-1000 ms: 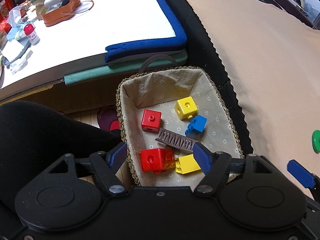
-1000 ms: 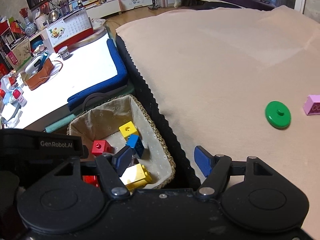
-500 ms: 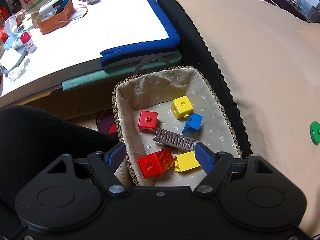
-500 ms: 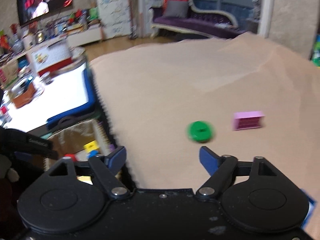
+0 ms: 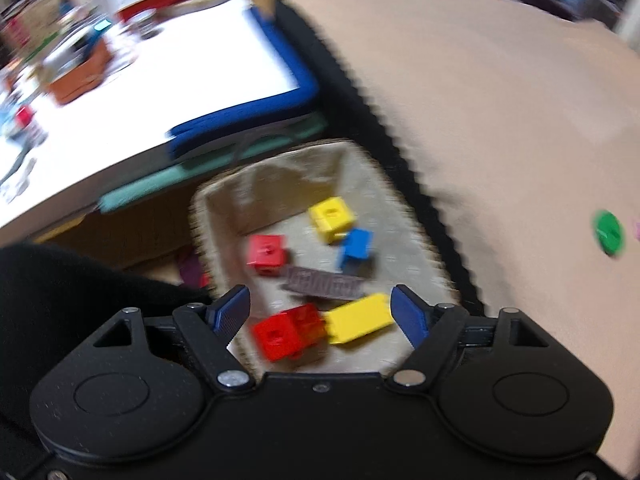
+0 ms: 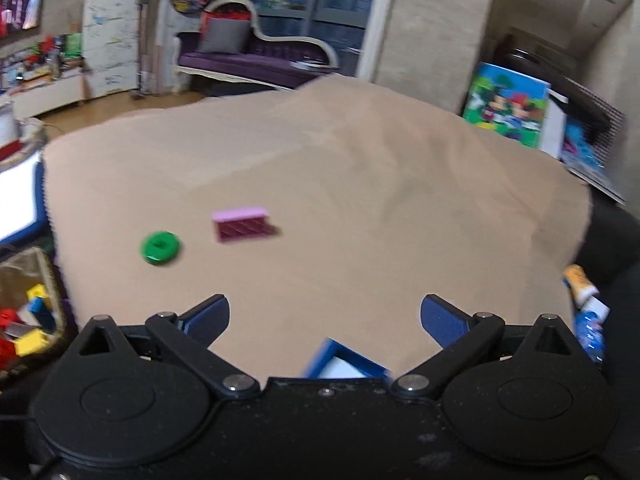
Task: Organize rigid objects
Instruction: 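Move the open right tool from the basket to the blue frame brick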
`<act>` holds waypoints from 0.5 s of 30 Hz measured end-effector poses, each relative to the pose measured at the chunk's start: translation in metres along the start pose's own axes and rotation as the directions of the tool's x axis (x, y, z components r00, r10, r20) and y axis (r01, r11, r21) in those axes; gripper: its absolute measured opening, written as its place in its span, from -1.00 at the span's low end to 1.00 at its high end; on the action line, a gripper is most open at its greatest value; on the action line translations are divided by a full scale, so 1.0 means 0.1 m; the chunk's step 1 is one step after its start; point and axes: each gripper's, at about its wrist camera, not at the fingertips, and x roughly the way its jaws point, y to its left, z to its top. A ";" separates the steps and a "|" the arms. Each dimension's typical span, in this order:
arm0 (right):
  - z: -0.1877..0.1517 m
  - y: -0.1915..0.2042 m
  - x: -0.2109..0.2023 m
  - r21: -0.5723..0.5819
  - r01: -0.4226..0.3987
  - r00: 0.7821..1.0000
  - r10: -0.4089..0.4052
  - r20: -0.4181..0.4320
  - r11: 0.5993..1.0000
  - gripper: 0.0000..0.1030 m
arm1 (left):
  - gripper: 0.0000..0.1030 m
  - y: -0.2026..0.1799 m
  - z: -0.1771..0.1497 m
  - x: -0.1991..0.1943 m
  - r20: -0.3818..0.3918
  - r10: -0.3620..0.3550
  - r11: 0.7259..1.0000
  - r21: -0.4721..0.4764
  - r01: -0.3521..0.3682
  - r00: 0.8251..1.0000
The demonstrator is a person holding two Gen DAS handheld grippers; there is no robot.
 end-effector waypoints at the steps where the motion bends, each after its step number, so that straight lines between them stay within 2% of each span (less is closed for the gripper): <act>1: -0.05 -0.04 0.01 0.002 0.008 1.000 -0.008 -0.008 1.000 0.98 | 0.42 -0.06 -0.03 -0.02 0.009 -0.021 0.999 0.033 0.021 1.000; 3: -0.17 -0.04 0.05 -0.010 0.012 0.999 -0.012 -0.036 1.000 0.98 | 0.43 -0.21 -0.09 -0.08 0.036 -0.045 0.994 0.105 0.041 0.998; 7: -0.44 0.03 0.06 -0.036 0.051 0.998 -0.052 -0.039 0.998 0.98 | 0.49 -0.55 -0.24 -0.17 0.088 -0.092 0.969 0.236 0.069 0.992; 9: -0.58 0.04 0.08 -0.033 0.066 0.997 -0.067 -0.048 0.997 0.98 | 0.52 -0.68 -0.31 -0.17 0.082 -0.138 0.957 0.267 0.111 0.987; 11: -0.70 0.02 0.14 0.019 0.069 0.995 -0.067 -0.069 0.997 0.98 | 0.53 -0.84 -0.37 -0.16 0.066 -0.176 0.944 0.295 0.149 0.982; 15: -0.86 0.00 0.22 0.085 0.078 0.994 -0.071 -0.082 0.993 0.94 | 0.53 -1.18 -0.53 -0.10 0.029 -0.212 0.913 0.362 0.188 0.977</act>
